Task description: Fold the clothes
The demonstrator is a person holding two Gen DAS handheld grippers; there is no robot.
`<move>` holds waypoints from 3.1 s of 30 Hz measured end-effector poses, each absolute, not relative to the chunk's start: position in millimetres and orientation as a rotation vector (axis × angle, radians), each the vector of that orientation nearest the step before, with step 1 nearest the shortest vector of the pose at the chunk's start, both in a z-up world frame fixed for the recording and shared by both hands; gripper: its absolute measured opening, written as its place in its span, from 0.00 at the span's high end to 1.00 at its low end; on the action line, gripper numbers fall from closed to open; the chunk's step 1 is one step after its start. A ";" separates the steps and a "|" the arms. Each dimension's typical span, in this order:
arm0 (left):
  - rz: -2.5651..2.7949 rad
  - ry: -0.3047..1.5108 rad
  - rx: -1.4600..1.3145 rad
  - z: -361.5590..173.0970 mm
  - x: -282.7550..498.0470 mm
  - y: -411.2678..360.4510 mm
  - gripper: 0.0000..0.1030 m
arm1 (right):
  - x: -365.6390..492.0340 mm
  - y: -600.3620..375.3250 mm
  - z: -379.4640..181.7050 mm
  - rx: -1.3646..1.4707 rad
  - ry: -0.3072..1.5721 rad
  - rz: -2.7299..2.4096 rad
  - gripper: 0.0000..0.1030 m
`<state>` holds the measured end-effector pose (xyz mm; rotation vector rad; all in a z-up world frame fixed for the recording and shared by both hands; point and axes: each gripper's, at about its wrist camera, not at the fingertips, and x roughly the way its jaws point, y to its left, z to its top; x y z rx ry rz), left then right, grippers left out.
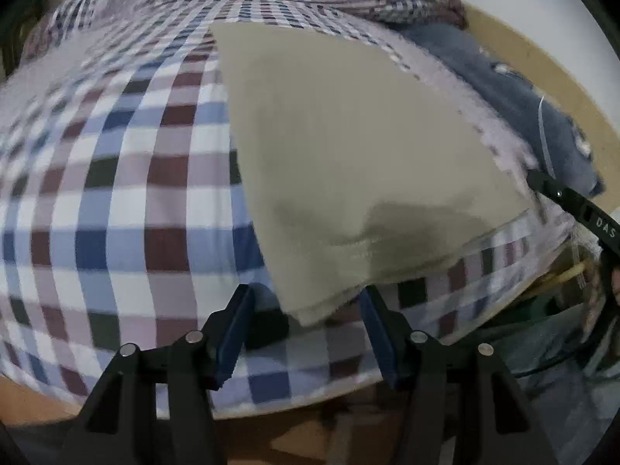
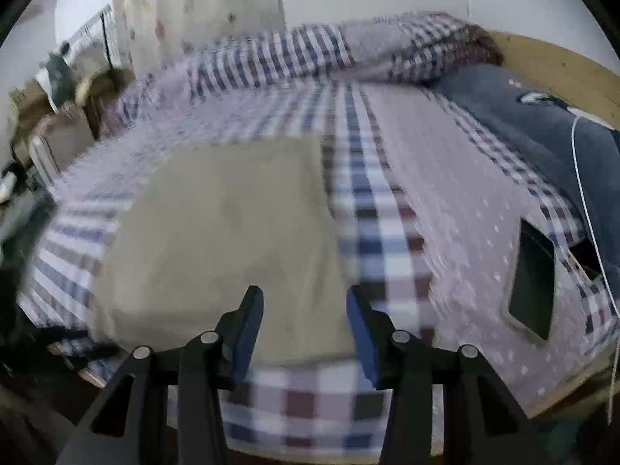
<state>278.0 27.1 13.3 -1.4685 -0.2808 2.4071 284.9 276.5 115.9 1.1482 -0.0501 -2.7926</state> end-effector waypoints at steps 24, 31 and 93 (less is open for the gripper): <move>2.396 -0.673 -1.261 22.1 241.6 -10.9 0.41 | 249.1 162.7 58.7 1.229 0.155 -2.532 0.51; 2.368 -0.807 -1.245 13.7 238.6 -16.1 0.41 | 271.1 172.7 45.2 1.333 0.200 -2.448 0.52; 1.795 -1.392 -1.200 9.9 241.0 -43.6 0.93 | 269.7 32.7 9.1 0.666 1.223 -2.574 0.80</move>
